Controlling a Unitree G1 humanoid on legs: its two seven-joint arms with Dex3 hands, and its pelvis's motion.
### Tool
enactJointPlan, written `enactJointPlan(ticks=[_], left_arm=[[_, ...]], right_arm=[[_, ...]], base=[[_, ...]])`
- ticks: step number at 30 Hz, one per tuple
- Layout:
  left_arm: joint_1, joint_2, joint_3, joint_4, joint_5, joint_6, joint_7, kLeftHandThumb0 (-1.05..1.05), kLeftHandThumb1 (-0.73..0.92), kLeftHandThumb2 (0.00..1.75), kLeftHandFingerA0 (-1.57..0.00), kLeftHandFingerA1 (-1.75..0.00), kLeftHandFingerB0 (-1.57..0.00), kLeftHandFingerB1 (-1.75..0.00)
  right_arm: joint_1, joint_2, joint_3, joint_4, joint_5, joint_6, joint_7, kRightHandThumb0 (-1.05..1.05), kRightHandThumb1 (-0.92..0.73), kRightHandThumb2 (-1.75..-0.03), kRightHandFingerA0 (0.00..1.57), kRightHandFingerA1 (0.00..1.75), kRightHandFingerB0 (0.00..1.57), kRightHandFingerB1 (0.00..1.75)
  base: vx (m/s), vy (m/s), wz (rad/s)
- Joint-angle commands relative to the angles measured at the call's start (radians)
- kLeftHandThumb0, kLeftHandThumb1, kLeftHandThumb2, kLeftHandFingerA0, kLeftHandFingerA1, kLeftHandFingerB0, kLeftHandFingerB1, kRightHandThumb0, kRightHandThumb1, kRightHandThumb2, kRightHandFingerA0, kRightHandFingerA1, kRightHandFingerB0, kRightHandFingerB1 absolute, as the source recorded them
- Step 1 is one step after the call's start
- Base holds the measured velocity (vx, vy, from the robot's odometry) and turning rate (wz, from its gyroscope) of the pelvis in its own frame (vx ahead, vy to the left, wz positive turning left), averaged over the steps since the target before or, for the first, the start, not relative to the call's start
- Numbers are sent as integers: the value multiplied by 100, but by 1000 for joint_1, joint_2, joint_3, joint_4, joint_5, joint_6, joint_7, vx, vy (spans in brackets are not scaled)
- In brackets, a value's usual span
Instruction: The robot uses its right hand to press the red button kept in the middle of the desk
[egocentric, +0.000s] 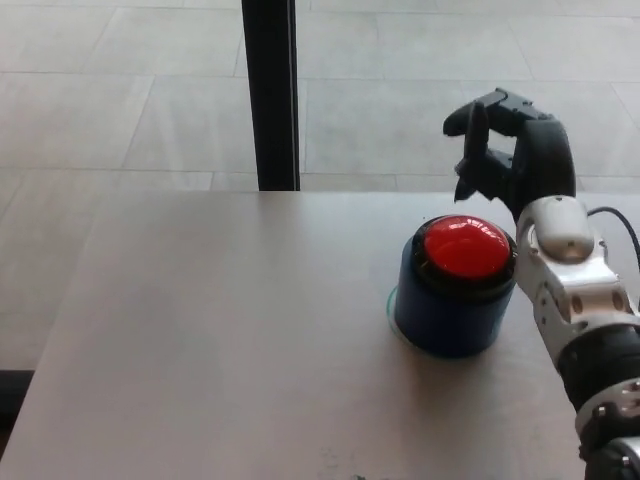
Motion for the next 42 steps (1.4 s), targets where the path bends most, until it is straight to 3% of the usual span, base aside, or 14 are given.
enactJointPlan(ticks=[1, 18, 22, 23, 25, 27, 29, 30, 31, 34, 35, 39, 40, 42], left_arm=[[7, 6, 11, -1, -17, -13, 0, -62, 73, 125, -75, -112, -65, -99], [21, 17, 5, -10, -11, -9, -1, -63, 73, 125, -74, -111, -59, -95], [24, 20, 12, -1, -16, -15, -5, -62, 73, 124, -70, -109, -58, -95], [25, 21, 12, 1, -17, -16, -9, -63, 73, 125, -70, -109, -58, -95], [27, 20, 11, 2, -16, -17, -11, -62, 73, 125, -70, -109, -57, -94], [23, 21, 4, -1, -9, -4, -4, -62, 74, 124, -71, -109, -56, -93], [24, 22, 4, -1, -10, -4, -5, -62, 74, 124, -71, -109, -56, -93], [24, 20, 8, -5, -16, -4, -11, -61, 74, 125, -69, -108, -56, -93], [24, 17, 17, -10, -26, -4, -10, -61, 74, 124, -69, -108, -57, -94], [24, 20, 15, -1, -21, -8, -13, -61, 74, 124, -69, -108, -60, -97], [25, 20, 14, -1, -20, -8, -16, -61, 75, 125, -69, -109, -61, -97], [30, 28, 11, -4, -17, -11, -30, -62, 75, 125, -71, -110, -60, -96], [30, 29, 15, -3, -21, -12, -29, -62, 74, 125, -72, -110, -57, -94], [24, 33, 13, -4, -18, -5, -22, -60, 74, 124, -73, -110, -57, -93]], right_arm=[[-136, 6, -102, 2, 130, -25, 35, -33, -57, -114, 96, 175, 73, 151], [-233, -336, -134, -149, 145, 167, 255, -29, -70, -88, 91, 175, 68, 139], [-118, -511, -166, -199, 159, 264, 312, -24, -70, -87, 89, 175, 68, 129], [-93, -539, -179, -190, 168, 258, 326, -19, -68, -86, 112, 173, 71, 123], [-59, -582, -183, -187, 165, 267, 332, -25, -70, -83, 91, 175, 68, 123], [24, -638, -243, -189, 189, 262, 312, -32, -61, -102, 116, 134, 72, 89], [38, -641, -249, -203, 196, 269, 310, -32, -61, -102, 116, 134, 72, 89], [94, -668, -290, -219, 198, 278, 269, -33, -83, -64, 90, 175, 62, 73], [136, -688, -307, -227, 192, 261, 261, -37, -69, -105, 116, 134, 58, 74], [267, -733, -392, -247, 190, 239, 212, -45, -68, -108, 121, 136, 56, 75], [309, -746, -404, -246, 172, 214, 195, -48, -82, -64, 99, 175, 57, 70], [450, -759, -474, -292, 176, 179, 189, -56, -80, -64, 104, 175, 53, 70], [552, -764, -529, -277, 153, 89, 144, -53, -55, -104, 139, 142, 68, 87], [599, -778, -568, -204, 156, 32, 125, -76, -55, -95, 136, 140, 71, 89]], base=[[0, 0, 0], [0, 0, 0], [0, 0, 0], [0, 0, 0], [0, 0, 0], [0, 0, 0], [0, 0, 0], [0, 0, 0], [0, 0, 0], [0, 0, 0], [0, 0, 0], [0, 0, 0], [0, 0, 0], [0, 0, 0]])
